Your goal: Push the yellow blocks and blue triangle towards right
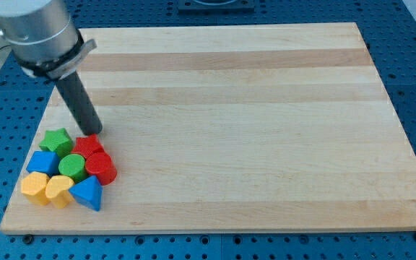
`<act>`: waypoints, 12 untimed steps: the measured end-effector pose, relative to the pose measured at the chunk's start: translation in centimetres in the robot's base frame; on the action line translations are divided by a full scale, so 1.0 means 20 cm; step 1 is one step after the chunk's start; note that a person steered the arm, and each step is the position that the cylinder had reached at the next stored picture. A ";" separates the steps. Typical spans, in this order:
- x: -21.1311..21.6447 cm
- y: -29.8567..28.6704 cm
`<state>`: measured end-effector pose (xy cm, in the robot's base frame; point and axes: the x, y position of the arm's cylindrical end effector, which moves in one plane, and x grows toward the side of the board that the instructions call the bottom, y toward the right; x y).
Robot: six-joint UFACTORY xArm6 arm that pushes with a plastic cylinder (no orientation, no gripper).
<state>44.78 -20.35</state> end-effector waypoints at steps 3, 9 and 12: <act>0.47 0.88; 0.85 -0.23; 0.58 -0.28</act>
<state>56.45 -25.85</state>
